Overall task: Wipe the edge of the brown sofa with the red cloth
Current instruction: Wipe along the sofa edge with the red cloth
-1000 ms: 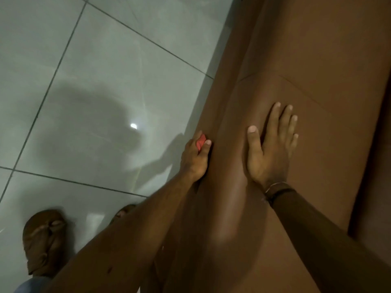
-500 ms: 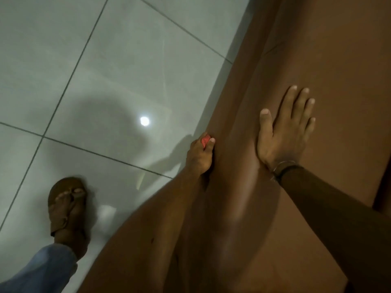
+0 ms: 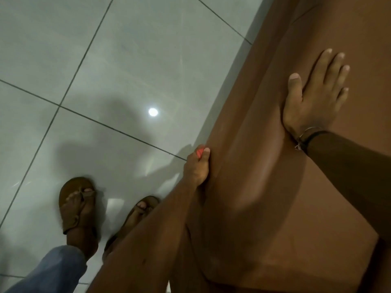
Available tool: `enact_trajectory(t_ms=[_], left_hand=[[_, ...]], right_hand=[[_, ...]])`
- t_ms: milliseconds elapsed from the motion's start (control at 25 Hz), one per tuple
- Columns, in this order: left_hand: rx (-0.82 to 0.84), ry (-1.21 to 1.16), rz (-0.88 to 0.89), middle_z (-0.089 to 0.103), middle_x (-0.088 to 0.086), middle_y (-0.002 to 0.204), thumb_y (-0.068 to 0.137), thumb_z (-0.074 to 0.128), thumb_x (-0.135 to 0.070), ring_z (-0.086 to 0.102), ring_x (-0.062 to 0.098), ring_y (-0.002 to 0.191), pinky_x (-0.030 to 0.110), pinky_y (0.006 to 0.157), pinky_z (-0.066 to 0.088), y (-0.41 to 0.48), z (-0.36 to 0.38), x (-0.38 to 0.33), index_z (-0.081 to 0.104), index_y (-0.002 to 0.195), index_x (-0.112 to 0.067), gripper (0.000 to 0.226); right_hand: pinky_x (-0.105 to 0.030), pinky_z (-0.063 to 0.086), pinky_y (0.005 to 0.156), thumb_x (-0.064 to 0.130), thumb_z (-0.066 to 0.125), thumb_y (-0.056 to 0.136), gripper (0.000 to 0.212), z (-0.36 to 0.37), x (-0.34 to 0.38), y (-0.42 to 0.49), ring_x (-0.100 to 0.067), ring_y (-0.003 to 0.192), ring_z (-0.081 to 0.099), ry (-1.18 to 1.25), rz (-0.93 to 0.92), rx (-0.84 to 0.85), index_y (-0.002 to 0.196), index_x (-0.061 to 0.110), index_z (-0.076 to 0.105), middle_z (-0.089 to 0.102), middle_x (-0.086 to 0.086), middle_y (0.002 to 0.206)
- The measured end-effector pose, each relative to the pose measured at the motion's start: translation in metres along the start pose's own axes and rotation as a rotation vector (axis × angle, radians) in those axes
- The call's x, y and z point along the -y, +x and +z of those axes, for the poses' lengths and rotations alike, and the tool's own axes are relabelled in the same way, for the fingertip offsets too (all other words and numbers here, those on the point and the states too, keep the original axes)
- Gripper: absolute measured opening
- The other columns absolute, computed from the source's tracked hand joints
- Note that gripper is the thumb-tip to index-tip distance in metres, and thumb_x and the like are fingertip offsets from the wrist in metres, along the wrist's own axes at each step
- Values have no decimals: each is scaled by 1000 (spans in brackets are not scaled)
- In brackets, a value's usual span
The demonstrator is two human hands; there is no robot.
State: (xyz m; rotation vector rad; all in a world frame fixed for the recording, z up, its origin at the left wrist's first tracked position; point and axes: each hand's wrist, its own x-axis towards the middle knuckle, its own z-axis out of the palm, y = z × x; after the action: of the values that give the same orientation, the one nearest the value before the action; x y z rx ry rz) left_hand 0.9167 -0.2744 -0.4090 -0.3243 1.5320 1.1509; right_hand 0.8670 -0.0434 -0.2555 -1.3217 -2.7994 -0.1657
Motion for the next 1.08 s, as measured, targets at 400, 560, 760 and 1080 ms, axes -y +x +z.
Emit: enact_trajectory(t_ms=[400, 560, 760, 1080], left_hand=[[-15, 25, 112, 59, 7, 163, 108, 47, -50, 53, 30, 153, 42, 131, 37, -4, 2, 13, 54, 159, -23, 58], [0, 40, 19, 56, 10, 164, 109, 43, -50, 52, 33, 152, 49, 130, 38, -58, -19, 75, 50, 161, -25, 58], [35, 4, -40, 46, 4, 171, 107, 44, -56, 47, 29, 156, 53, 132, 35, -99, -27, 106, 43, 165, -31, 64], [-72, 71, 80, 56, 8, 164, 107, 41, -58, 55, 32, 149, 51, 128, 40, -58, -6, 75, 51, 161, -28, 63]], right_hand=[[-60, 7, 135, 58, 28, 105, 82, -9, 2, -4, -34, 171, 3, 27, -1, 62, 174, 21, 7, 6, -10, 184], [-61, 4, 136, 58, 32, 106, 83, -24, 9, -13, -35, 171, -1, 58, 10, 159, 175, 20, 4, 0, -10, 184], [-58, 3, 136, 56, 41, 103, 91, -42, 15, -108, -35, 170, -6, 5, -30, 263, 175, 19, 0, -5, -11, 183], [-57, 7, 137, 52, 43, 105, 88, -42, 19, -149, -35, 170, -3, -69, -46, 224, 174, 15, 3, -1, -13, 183]])
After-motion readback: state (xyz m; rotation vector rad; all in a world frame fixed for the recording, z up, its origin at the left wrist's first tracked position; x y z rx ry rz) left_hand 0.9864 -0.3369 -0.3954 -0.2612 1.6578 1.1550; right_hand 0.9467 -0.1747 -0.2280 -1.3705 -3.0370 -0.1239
